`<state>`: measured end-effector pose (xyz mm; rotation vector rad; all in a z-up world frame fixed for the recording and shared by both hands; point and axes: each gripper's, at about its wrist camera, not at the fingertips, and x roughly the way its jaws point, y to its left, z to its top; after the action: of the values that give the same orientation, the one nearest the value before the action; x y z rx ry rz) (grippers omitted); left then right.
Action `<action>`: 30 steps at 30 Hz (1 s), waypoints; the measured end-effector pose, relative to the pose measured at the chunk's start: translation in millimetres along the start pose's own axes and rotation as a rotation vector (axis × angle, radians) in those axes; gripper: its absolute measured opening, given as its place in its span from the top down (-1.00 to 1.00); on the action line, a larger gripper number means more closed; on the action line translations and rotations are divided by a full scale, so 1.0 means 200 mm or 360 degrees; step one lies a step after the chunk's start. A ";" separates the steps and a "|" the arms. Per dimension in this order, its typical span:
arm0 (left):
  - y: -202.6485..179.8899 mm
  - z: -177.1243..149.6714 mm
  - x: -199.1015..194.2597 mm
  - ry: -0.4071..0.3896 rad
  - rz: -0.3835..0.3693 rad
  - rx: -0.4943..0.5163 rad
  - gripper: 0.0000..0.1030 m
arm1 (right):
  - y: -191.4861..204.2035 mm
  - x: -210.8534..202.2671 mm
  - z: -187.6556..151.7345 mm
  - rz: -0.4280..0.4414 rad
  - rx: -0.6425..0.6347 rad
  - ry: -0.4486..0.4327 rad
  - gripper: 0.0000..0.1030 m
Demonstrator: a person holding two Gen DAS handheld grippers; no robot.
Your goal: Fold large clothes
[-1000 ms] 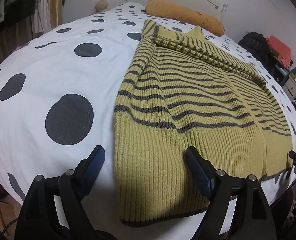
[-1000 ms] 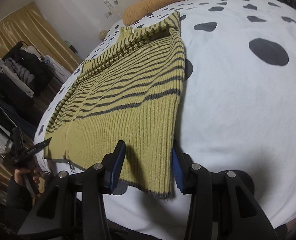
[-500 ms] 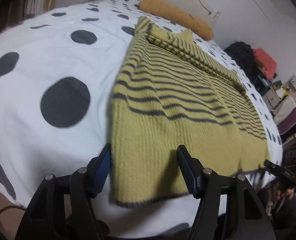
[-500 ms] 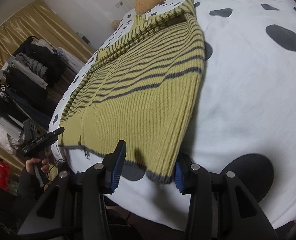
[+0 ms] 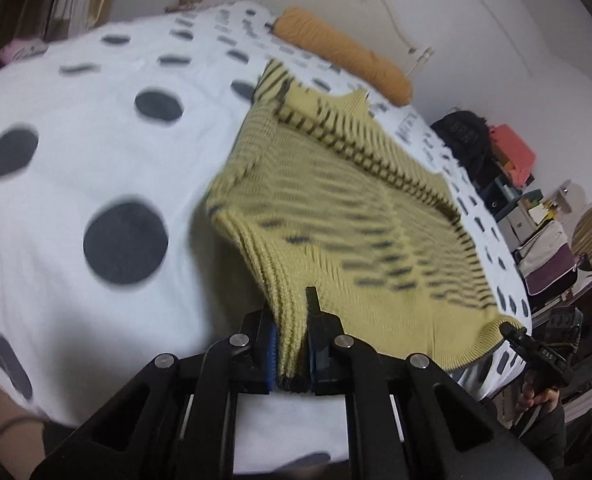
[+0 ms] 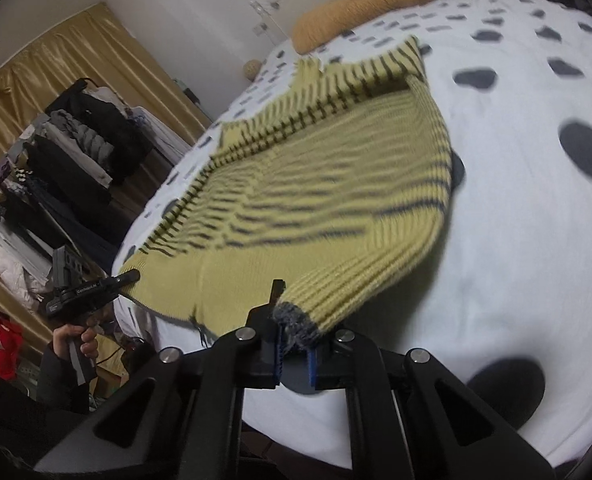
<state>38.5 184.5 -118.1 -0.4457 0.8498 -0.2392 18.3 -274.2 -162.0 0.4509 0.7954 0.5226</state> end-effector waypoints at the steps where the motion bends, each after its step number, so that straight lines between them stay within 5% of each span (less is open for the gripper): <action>1: -0.01 0.06 0.00 -0.0023 0.0008 0.0026 0.82 | 0.02 0.00 0.05 0.0001 -0.0030 -0.0023 0.83; 6: -0.06 0.44 0.09 -0.0130 -0.0010 0.0115 0.83 | 0.08 0.07 0.39 -0.0043 -0.0174 -0.0128 0.83; 13: -0.15 1.13 0.48 -0.0218 0.0044 0.0175 0.83 | 0.00 0.29 1.06 -0.0143 -0.0209 -0.0310 0.84; 20: -0.11 1.76 1.17 -0.0151 0.0124 0.0111 0.83 | -0.22 0.67 1.68 -0.0277 -0.0187 -0.0337 0.84; 25: 0.06 1.82 1.63 0.0027 0.0194 -0.0025 0.83 | -0.54 1.07 1.77 -0.0473 -0.0124 -0.0134 0.84; 30: 0.15 1.80 1.73 0.0089 0.0174 -0.0141 0.73 | -0.71 1.18 1.75 -0.0427 0.0056 0.0005 0.79</action>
<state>538.4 182.6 -156.6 -0.4755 0.9395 -0.1139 461.9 -308.4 -155.0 0.3686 0.8543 0.2602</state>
